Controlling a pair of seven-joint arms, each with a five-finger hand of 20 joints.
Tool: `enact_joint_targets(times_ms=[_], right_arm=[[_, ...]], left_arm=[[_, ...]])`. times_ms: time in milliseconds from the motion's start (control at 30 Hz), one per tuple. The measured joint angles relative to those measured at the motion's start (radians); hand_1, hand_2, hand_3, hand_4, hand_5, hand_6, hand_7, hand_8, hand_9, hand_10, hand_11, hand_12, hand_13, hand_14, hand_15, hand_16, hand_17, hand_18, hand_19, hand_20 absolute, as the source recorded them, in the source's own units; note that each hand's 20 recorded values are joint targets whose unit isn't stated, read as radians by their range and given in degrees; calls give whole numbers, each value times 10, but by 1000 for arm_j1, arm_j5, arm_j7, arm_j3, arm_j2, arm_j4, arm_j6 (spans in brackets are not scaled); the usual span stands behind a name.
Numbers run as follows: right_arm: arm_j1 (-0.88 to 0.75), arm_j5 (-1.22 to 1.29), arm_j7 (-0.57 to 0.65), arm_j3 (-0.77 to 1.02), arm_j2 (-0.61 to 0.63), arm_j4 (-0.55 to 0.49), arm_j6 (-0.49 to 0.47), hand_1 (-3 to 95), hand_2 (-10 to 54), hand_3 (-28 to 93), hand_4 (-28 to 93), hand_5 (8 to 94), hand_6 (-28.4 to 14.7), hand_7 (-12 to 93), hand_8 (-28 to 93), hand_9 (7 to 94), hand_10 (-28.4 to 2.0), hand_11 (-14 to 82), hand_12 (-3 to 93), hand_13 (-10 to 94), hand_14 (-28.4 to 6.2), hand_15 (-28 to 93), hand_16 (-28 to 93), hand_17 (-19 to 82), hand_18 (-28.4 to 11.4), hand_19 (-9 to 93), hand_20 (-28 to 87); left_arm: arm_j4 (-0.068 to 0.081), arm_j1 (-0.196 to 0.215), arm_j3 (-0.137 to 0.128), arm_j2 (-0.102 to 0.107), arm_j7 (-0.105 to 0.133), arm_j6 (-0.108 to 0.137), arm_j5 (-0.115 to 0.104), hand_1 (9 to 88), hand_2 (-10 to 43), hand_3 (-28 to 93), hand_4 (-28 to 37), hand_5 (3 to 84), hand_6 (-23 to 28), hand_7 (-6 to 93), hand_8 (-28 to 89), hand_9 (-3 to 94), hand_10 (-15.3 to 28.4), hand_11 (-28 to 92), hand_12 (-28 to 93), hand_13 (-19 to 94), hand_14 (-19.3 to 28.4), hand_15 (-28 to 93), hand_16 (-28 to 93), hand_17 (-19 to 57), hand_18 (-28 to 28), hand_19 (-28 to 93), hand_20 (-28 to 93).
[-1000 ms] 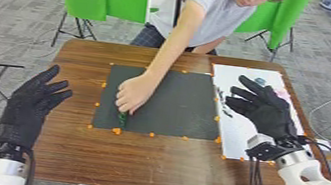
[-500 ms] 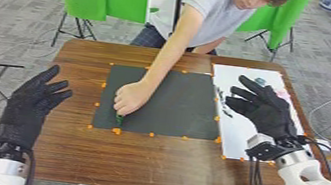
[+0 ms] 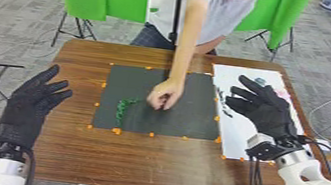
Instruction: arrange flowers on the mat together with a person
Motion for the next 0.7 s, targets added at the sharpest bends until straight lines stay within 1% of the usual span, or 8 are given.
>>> enact_joint_targets(times_ms=[67,200,300,433,533,600,633,700], right_arm=[[-1,0,0,1,0,-2,0,206,86,712,-278,455,14,128,-116,448,-149,103,130,335,-194,336,99,37,-204,463,145],[-3,-9,2,1,1,-14,14,215,86,709,-272,453,2,134,-117,462,-150,123,130,371,-199,372,94,83,-248,519,146],[-8,-74,16,-2,9,-42,66,225,81,709,-268,456,-8,135,-118,464,-150,127,125,399,-198,395,82,114,-260,557,138],[-22,-284,31,-18,33,-97,170,245,72,706,-261,464,-16,137,-117,480,-159,138,124,433,-195,423,74,148,-266,597,126],[-31,-390,53,-18,46,-127,186,261,63,698,-254,479,-28,134,-115,506,-178,152,118,483,-203,459,46,223,-257,668,51],[-36,-442,84,-19,54,-146,190,268,57,693,-251,489,-32,136,-116,523,-183,154,120,515,-195,469,48,266,-250,702,40],[-39,-478,104,-22,60,-158,196,272,53,689,-243,498,-34,140,-117,534,-184,158,122,530,-189,477,50,284,-247,741,-20],[-47,-576,153,-33,75,-183,216,294,42,688,-238,528,-41,138,-114,564,-185,166,121,563,-181,494,52,321,-239,798,-77]], left_arm=[[0,0,0,0,0,0,0,201,80,768,-283,328,66,136,-105,308,193,263,86,209,263,535,-118,-114,208,479,76],[0,0,0,0,1,0,0,201,80,768,-283,328,65,137,-105,307,192,262,87,209,264,535,-118,-114,208,479,76],[0,0,0,0,3,0,0,201,80,768,-283,328,65,138,-105,307,192,263,87,208,264,534,-118,-114,208,479,76],[0,0,1,1,3,0,0,201,79,768,-283,327,65,138,-105,307,192,263,87,208,263,534,-118,-114,208,479,76],[0,1,1,1,5,0,0,200,79,770,-283,328,65,138,-105,307,192,264,87,208,264,534,-118,-115,208,479,76],[0,1,1,2,6,0,0,201,79,769,-283,328,66,138,-105,308,192,264,87,209,264,535,-118,-114,208,479,76],[0,1,1,2,6,0,0,201,79,769,-283,328,66,137,-106,308,192,264,86,209,264,534,-118,-114,208,479,76],[0,2,1,3,6,0,0,201,79,769,-283,328,65,137,-106,308,193,264,86,208,264,535,-118,-114,208,479,76]])
